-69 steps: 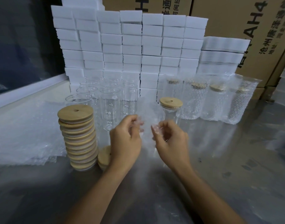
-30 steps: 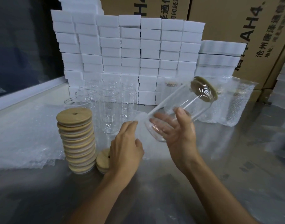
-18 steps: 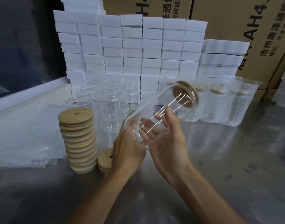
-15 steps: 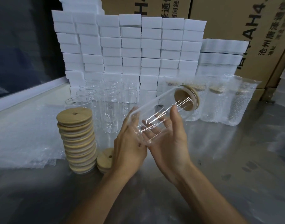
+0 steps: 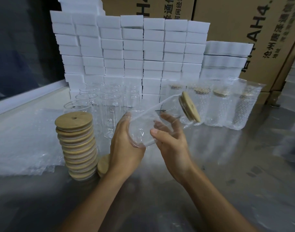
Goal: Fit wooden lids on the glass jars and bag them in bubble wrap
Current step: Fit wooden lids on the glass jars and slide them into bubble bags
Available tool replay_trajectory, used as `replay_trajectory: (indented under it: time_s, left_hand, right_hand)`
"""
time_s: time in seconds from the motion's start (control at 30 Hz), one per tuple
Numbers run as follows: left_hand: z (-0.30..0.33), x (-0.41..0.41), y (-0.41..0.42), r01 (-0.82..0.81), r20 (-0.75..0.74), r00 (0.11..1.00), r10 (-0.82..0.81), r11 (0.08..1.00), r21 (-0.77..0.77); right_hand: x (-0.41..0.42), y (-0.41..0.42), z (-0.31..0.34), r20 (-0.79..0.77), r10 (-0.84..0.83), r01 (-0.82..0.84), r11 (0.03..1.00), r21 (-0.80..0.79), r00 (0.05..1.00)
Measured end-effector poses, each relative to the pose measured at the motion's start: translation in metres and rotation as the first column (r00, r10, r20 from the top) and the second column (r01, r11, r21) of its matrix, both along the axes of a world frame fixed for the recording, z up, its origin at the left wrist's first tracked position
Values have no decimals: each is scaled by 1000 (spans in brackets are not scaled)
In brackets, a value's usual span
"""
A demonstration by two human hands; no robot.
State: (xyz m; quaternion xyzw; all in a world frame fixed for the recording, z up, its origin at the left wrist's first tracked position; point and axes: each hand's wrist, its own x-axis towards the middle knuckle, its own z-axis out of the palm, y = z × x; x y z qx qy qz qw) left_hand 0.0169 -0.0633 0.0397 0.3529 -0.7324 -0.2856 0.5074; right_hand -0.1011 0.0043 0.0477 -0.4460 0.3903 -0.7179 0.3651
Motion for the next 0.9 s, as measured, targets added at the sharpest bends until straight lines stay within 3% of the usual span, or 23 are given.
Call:
replay_trajectory:
  time_s: [0.1,0.23,0.5,0.7,0.9]
  left_hand:
    - [1,-2,1,-2,62,998,7,996,-85]
    - [-7,-2,1,18,175,984,23,974,-226]
    - [-15,1,-6,23,211,977,20,979,-200]
    - [-14,-3,-9,-47,238,966,95,979,-200]
    - [-13,-2,-9,-28,224,972,67,985,-173]
  right_hand:
    - [-6,-1,-1,49,-46,46,999,5,998]
    - [-5,3,0,-66,-150,156,984,84,986]
    - [-1,10,3,-333,-16,20,1000,10,943]
    - [0,5,-7,-440,-123,167,984,63,890]
    - [-4,13,3,-327,131,-77,982,172,936]
